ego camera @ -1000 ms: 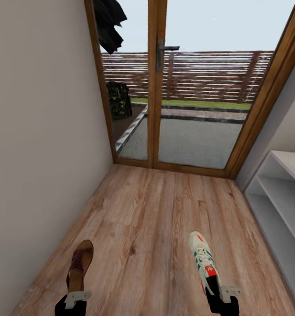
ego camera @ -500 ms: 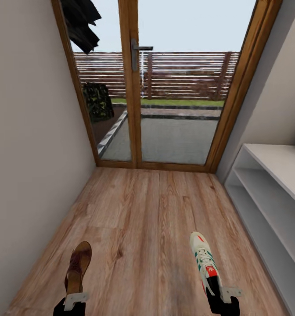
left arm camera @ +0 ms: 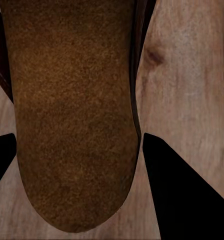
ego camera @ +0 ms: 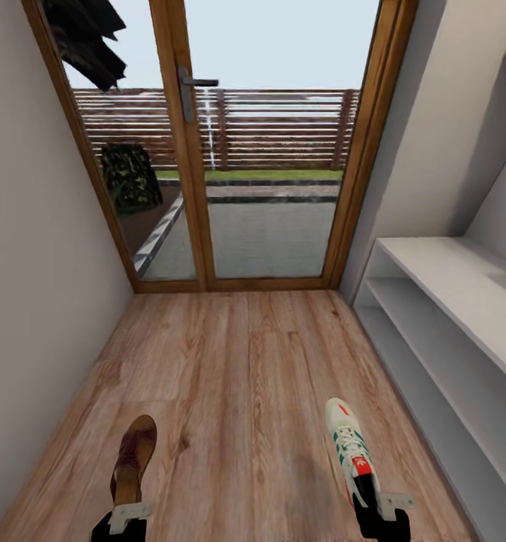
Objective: Pick up the two gym shoes and the two sandals from the corridor floor and place them onto the hallstand (shoe rack) in the corridor, making sure they are on the rack and not on the floor. Arrange them so the two gym shoes are next to each other and the two sandals are next to each other.
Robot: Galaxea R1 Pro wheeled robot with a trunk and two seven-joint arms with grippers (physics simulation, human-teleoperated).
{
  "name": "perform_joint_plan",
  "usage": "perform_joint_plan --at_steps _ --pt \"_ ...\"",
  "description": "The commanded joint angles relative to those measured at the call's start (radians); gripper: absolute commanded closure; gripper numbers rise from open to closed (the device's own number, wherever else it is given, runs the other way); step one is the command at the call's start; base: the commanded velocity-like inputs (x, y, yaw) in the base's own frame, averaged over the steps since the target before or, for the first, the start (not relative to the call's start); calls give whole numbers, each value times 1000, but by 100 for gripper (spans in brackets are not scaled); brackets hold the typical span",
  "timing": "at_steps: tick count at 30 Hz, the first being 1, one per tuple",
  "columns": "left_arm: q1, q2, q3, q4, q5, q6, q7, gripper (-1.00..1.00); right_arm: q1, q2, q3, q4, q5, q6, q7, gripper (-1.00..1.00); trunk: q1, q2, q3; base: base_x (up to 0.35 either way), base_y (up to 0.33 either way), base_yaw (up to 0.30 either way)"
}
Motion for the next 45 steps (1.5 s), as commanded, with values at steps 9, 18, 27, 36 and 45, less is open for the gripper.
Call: perform_joint_plan --at_steps 9,18,27,36,45 --pt "0 0 5 0 -12 -3 4 100 -1 1 -9 24 3 -4 9 100 0 0 -1 0 0 -267" --pt "0 0 6 0 -10 -3 4 100 -1 1 -9 28 3 -4 9 100 11 -21 -10 0 0 -267" --pt "0 0 6 0 -9 -3 4 100 -1 1 -9 28 3 -4 9 100 46 -84 -38 0 0 -267" --pt "0 -1 7 0 -9 -3 4 100 -1 2 -9 28 3 -4 9 100 80 -147 -67 0 0 -267" --pt "0 -2 6 -1 -10 -3 4 100 -1 3 -8 28 3 -4 9 100 107 -196 -88 0 0 -267"
